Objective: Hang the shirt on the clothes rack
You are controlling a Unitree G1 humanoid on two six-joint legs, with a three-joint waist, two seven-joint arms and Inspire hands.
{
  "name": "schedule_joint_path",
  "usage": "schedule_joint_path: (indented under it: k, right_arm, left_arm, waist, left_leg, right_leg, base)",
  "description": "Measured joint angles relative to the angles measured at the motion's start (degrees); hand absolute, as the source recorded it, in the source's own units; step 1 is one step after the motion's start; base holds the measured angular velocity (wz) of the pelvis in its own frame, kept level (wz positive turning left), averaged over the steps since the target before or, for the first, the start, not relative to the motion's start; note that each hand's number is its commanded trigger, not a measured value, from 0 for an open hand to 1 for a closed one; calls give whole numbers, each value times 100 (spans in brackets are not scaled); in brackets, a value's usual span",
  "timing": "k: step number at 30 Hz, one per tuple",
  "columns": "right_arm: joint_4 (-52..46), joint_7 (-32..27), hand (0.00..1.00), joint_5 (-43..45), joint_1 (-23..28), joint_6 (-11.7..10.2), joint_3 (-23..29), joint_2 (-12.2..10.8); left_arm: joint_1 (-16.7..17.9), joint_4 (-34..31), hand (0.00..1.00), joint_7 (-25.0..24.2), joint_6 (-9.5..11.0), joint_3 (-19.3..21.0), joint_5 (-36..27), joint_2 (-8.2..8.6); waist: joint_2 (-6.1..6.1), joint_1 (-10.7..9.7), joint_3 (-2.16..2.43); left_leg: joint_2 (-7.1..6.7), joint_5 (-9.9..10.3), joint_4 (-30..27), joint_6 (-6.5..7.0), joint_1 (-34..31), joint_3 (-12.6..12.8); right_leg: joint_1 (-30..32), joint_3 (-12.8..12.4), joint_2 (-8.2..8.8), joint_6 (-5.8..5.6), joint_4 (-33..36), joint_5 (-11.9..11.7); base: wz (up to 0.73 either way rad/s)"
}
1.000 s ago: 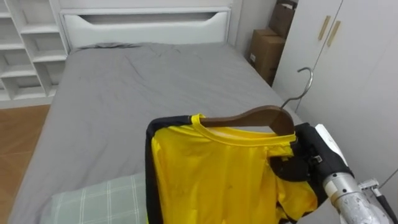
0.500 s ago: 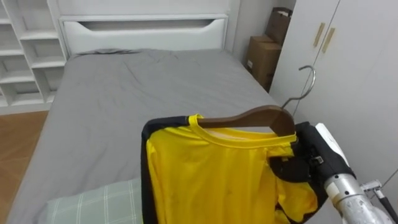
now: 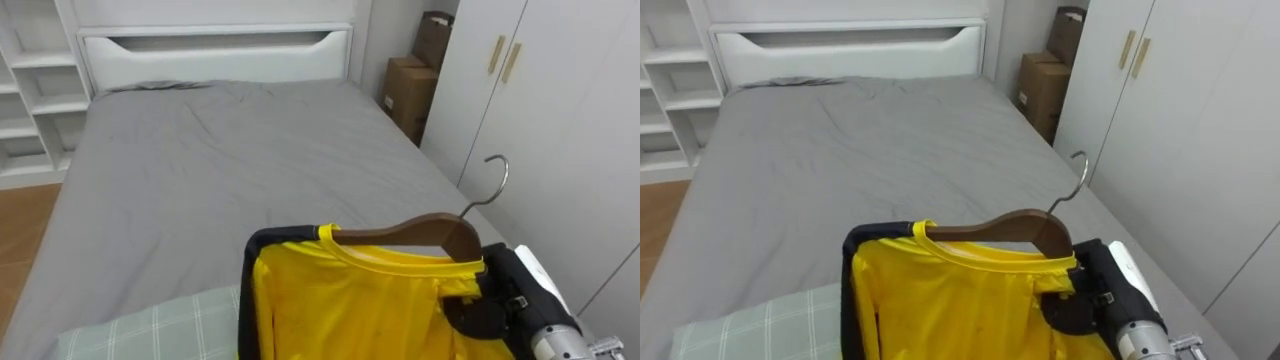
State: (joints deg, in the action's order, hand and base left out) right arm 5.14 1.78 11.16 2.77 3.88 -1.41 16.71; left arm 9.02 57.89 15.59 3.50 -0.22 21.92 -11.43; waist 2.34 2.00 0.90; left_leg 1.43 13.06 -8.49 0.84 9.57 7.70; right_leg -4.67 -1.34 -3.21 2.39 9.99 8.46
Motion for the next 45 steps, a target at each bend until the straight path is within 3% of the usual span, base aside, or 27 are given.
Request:
schedule_joint_path:
  k: [11,17,24,27,29,31,32,33,34,35,36,37,38,39,40,41,42,45]
  right_arm:
    - [-529,14,100,9,-3,8,-2,-41]
    - [-529,87,100,15,73,15,-67,-76]
    - [-515,216,100,37,336,380,-178,-75]
    - [-552,284,100,40,326,393,-179,-90]
    - [-560,342,100,38,301,390,-172,-100]
    - [-565,341,100,40,295,389,-166,-108]
    - [-567,341,100,41,296,389,-166,-109]
    - [-596,341,100,46,286,389,-167,-110]
    - [-609,341,100,45,285,387,-169,-110]
    - [-612,337,100,45,246,383,-171,-110]
    - [-610,333,100,47,202,383,-172,-109]
    - [-608,328,100,43,189,383,-170,-103]
    - [-585,311,100,27,178,387,-162,-92]
    - [-580,307,100,12,177,405,-160,-36]
    - [-549,307,100,2,175,440,-159,-32]
    - [-538,302,100,0,167,440,-162,-48]
    - [-538,291,100,-38,166,440,-169,-63]
    - [-613,341,100,-268,85,428,-170,-61]
  left_arm:
    - [-32,-59,0,-7,1,0,-437,12]
    - [-10,-39,0,25,1,3,-552,4]
    - [143,-17,0,179,-2,-15,-536,-90]
    - [189,12,0,178,-10,0,-488,-150]
    - [192,126,0,178,-31,20,-443,-199]
    - [240,200,0,177,-107,238,-345,-189]
    - [247,238,0,178,-119,296,-345,-189]
    - [267,370,0,182,-135,385,-350,-187]
    - [273,441,0,183,-156,397,-368,-194]
    - [276,522,0,183,-260,405,-401,-195]
    - [263,602,0,177,-399,439,-448,-177]
    - [249,640,0,171,-458,459,-496,-171]
    - [220,686,0,141,-590,451,-574,-166]
    - [170,723,0,129,-686,443,-618,-148]
    - [168,725,0,128,-782,444,-644,-145]
    - [177,725,0,128,-835,446,-659,-161]
    - [156,719,0,130,-952,462,-663,-182]
    - [158,721,0,120,-1199,520,-655,-244]
  waist:
    - [4,5,-12]
    - [27,17,-32]
    - [100,-25,-53]
    - [125,22,-27]
    - [137,8,-28]
    - [108,92,-28]
    - [97,142,-35]
    - [35,220,-45]
    - [16,274,-49]
    - [-11,345,-66]
    - [-38,350,-82]
    - [-52,325,-100]
    - [-206,315,-73]
    - [-218,294,-122]
    - [-132,250,-137]
    - [-82,247,-146]
    - [-44,203,-167]
    - [-59,73,-161]
  left_leg:
    - [-3,0,24,0,-34,2]
    - [9,1,45,-2,0,134]
    - [59,53,71,-14,1,359]
    - [101,84,61,-37,-6,683]
    - [121,96,60,-55,-4,889]
    - [193,165,32,-92,40,1382]
    - [221,193,-8,-110,53,1538]
    - [336,271,-74,-146,97,1876]
    - [361,287,-102,-165,123,2067]
    - [377,320,-146,-185,176,2429]
    - [382,354,-191,-184,178,2688]
    - [415,395,-176,-180,162,2777]
    - [536,487,-192,-200,106,2971]
    - [531,502,-221,-227,127,3176]
    - [466,554,-314,-277,184,3320]
    - [458,595,-410,-305,199,3316]
    - [494,586,-575,-350,207,3296]
    - [596,547,-710,-410,114,3265]
  right_leg:
    - [89,-19,1,1,-29,2]
    - [125,-125,-15,1,-16,2]
    - [194,-341,-97,2,68,0]
    - [440,-633,-186,22,201,-12]
    - [562,-662,-226,46,292,-28]
    - [764,-623,-303,99,414,-69]
    - [806,-543,-294,120,443,-83]
    - [904,106,-231,228,492,-150]
    - [946,583,-169,301,490,-193]
    - [1006,1572,-49,427,470,-256]
    - [1089,2119,27,450,479,-268]
    - [1128,2200,16,314,479,-257]
    - [1215,2234,-5,-12,656,-156]
    - [1308,2469,416,162,1277,97]
    - [1319,2476,935,-31,1637,292]
    - [1329,2329,1033,-80,1667,336]
    - [1360,2218,964,-33,1659,364]
    - [1351,2087,709,101,1354,272]
  base:
    - [-1]
    - [-10]
    - [-18]
    - [-44]
    - [-64]
    - [-102]
    - [-135]
    - [-117]
    - [-152]
    - [-144]
    - [-129]
    - [-89]
    - [-60]
    - [-69]
    - [-57]
    - [-42]
    - [-27]
    - [-29]
